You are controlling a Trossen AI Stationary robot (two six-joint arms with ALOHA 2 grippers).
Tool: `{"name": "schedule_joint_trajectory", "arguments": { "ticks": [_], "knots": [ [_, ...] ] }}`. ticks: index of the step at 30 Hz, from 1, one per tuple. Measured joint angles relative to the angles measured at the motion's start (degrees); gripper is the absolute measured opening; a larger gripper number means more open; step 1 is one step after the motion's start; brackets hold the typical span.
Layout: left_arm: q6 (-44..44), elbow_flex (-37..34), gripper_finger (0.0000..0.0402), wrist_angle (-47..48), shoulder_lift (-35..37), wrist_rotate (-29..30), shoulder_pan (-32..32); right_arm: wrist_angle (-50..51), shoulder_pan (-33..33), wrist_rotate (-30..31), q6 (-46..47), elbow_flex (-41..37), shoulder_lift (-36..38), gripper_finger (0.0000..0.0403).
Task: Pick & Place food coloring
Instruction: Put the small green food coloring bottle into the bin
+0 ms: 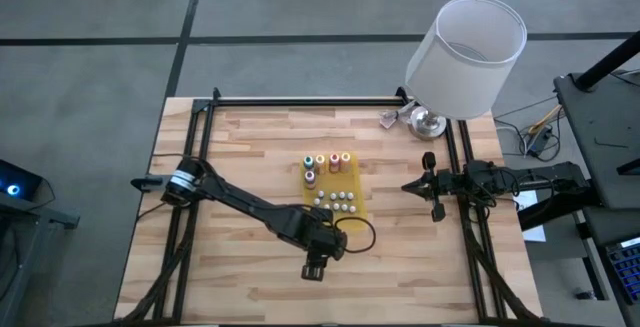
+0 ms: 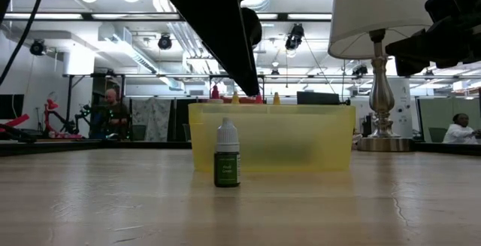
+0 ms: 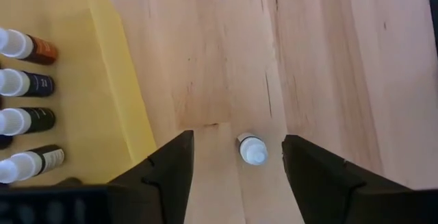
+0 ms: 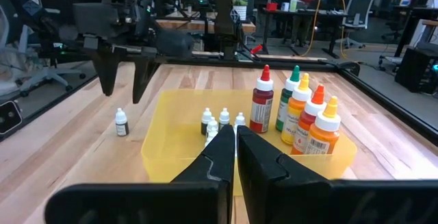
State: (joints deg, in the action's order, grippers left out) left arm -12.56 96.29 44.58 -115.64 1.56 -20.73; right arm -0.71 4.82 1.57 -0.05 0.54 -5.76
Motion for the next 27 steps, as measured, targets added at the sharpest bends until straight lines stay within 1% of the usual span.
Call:
{"name": "schedule_joint_trajectory", "arguments": {
  "ticks": [6,12,18,27],
  "knots": [
    [0.3,0.0,0.0194,0.2,-1.6,-0.2,-0.1,0.0,0.0,0.0,0.0,0.0,0.0,0.0009],
    [0.6,-0.1,0.0194,0.0,-3.9,-3.0,-0.4,0.0,0.0,0.0,0.0,0.0,0.0,0.0009],
    [0.7,0.0,0.0194,-0.5,-4.6,-3.2,-0.7,0.0,0.0,0.0,0.0,0.0,0.0,0.0009],
    [0.8,0.0,0.0174,-0.2,-4.6,-3.2,-0.7,0.0,0.0,0.0,0.0,0.0,0.0,0.0009]
  ]
}}
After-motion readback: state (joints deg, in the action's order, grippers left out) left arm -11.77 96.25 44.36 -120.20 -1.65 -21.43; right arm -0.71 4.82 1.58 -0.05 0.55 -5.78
